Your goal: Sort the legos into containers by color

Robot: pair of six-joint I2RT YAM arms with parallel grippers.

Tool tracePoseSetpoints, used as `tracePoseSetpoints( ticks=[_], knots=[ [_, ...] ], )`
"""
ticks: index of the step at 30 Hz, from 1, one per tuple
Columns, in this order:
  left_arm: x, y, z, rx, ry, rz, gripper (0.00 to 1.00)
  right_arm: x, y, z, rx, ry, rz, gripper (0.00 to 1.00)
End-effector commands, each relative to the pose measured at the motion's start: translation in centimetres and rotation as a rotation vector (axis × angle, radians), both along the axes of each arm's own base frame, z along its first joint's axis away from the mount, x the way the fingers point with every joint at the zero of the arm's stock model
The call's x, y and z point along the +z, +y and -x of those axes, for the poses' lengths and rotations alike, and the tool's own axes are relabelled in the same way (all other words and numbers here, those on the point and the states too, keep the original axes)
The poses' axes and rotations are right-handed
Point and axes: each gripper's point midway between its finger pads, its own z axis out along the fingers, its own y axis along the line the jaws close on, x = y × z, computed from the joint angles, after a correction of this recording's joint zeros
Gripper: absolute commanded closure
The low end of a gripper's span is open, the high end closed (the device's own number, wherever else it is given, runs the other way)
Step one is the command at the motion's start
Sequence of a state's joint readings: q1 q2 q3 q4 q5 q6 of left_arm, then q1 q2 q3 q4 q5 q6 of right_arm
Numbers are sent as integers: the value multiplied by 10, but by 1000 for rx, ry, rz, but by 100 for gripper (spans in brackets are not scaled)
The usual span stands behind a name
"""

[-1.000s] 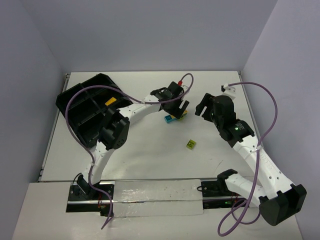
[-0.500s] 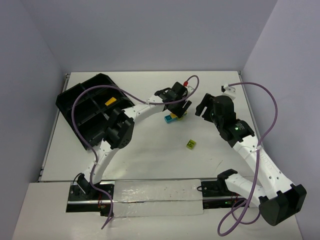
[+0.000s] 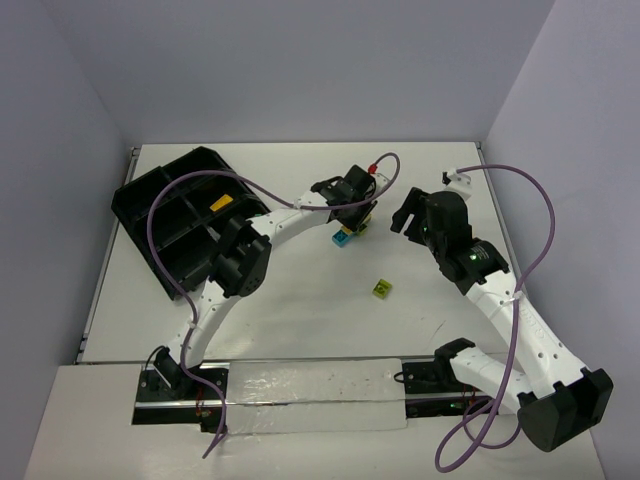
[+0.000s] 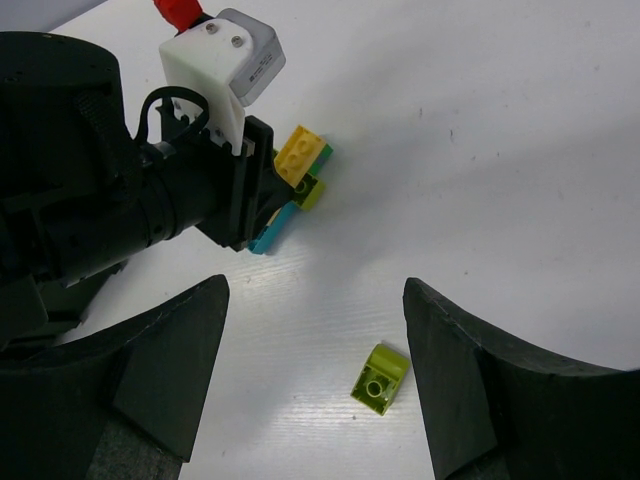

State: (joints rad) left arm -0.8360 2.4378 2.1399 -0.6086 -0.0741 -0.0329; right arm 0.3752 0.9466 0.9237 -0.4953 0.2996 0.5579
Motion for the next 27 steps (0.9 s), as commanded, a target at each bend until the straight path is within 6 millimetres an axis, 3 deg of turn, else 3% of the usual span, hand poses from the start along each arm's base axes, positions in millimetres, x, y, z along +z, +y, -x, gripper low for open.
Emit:
tracePoseSetpoints(
  ticks=[1, 3, 5, 8, 10, 11, 12, 13, 15, 17, 21, 27],
  knots=[
    [36, -9, -3, 9, -44, 66, 92, 10, -4, 0, -19, -26, -4, 22],
    [53, -9, 0, 13, -46, 103, 100, 9, -4, -1, -13, -23, 0, 22],
    [65, -8, 6, 23, -22, 144, 100, 7, -3, 0, -7, -15, 6, 22],
    [97, -4, 15, 35, 34, 264, 100, 4, 0, 0, 15, -4, 13, 22],
    [103, -2, 22, 35, 115, 346, 100, 1, 4, 0, 40, 7, 11, 22],
    [120, 2, 29, 29, 165, 428, 100, 0, 8, 0, 60, 13, 3, 22],
    [114, 7, 36, 40, 239, 468, 100, 0, 11, 0, 74, 12, -3, 22],
    [130, 8, 35, 33, 237, 534, 100, -2, 16, 0, 99, 17, -17, 22],
    [128, 16, 38, 72, 297, 598, 100, -1, 23, -2, 131, 12, -38, 22],
    [147, 17, 45, 50, 334, 709, 100, -3, 36, -2, 186, 16, -70, 22],
    [148, 24, 48, 98, 393, 806, 100, -1, 48, -3, 233, 7, -114, 22],
    [172, 30, 60, 60, 461, 992, 100, 3, 74, 2, 361, -22, -217, 22]
  ],
)
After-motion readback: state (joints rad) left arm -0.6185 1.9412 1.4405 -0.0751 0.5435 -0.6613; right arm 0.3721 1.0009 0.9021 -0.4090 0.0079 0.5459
